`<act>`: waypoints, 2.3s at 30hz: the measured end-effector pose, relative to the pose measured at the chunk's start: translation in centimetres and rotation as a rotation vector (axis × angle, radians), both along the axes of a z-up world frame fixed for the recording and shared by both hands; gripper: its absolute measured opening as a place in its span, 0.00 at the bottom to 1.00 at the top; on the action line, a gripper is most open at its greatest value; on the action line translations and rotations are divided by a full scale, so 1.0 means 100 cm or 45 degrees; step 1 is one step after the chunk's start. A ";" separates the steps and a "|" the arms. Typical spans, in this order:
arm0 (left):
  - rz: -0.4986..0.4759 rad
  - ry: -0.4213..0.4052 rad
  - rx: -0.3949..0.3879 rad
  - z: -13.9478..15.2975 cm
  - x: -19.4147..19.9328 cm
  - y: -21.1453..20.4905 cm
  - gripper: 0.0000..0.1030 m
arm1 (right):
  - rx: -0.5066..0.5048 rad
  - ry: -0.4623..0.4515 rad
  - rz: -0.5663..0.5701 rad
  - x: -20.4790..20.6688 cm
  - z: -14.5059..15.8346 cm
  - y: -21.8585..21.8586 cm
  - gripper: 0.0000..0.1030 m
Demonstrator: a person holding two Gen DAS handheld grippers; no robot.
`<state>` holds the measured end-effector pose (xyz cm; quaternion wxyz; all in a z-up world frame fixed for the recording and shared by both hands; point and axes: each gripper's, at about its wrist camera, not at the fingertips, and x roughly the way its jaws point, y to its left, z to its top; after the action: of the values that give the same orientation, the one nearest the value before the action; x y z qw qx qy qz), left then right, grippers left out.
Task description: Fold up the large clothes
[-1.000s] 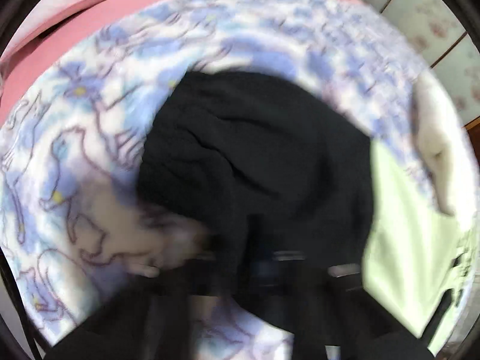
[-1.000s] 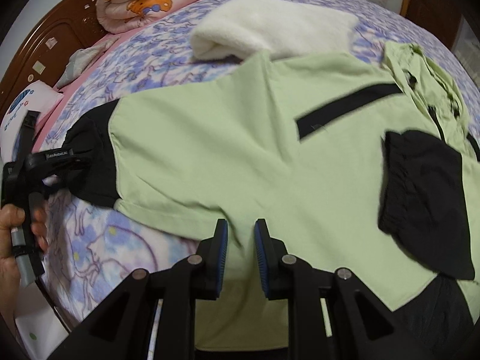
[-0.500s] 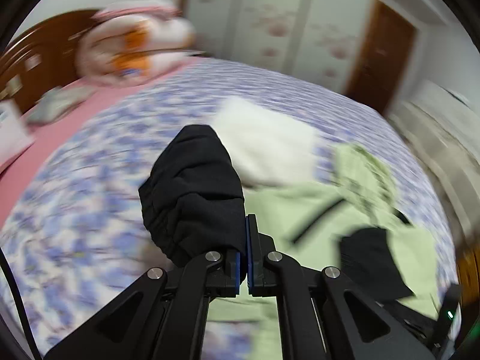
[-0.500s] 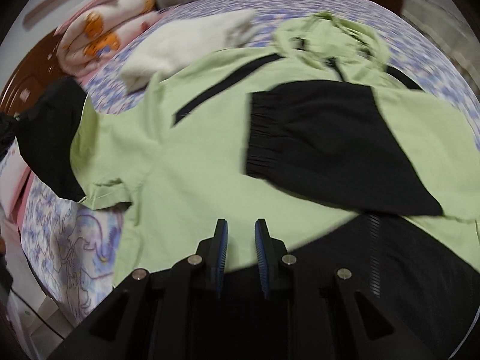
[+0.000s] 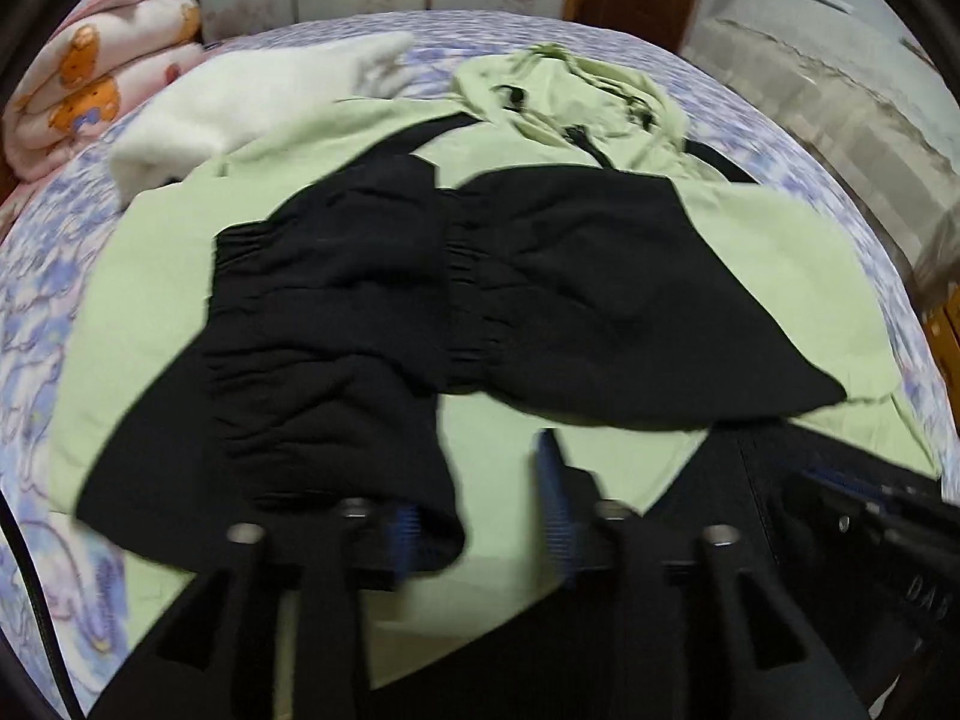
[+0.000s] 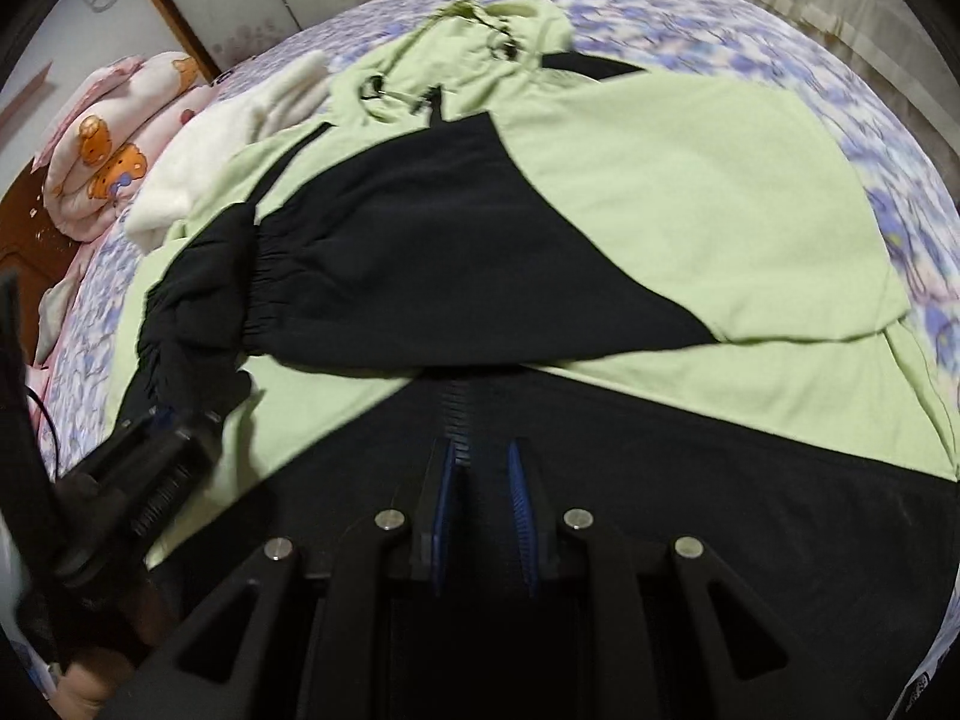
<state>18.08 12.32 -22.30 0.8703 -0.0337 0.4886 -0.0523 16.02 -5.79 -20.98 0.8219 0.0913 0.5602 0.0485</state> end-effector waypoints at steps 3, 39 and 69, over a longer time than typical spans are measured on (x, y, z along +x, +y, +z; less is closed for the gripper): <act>-0.048 -0.004 -0.032 0.006 -0.004 -0.004 0.77 | 0.036 0.002 0.001 0.001 -0.004 -0.006 0.18; 0.525 0.053 -0.265 0.013 -0.087 0.177 0.79 | -0.285 -0.371 0.746 0.035 0.030 0.203 0.10; 0.296 0.180 -0.240 0.007 0.061 0.149 0.79 | 0.144 -0.100 0.022 0.102 0.047 -0.060 0.50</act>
<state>24.14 27.18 -21.61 0.8268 -0.1751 0.5345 0.0055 26.18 -11.75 -16.28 0.8363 0.1307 0.5247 0.0910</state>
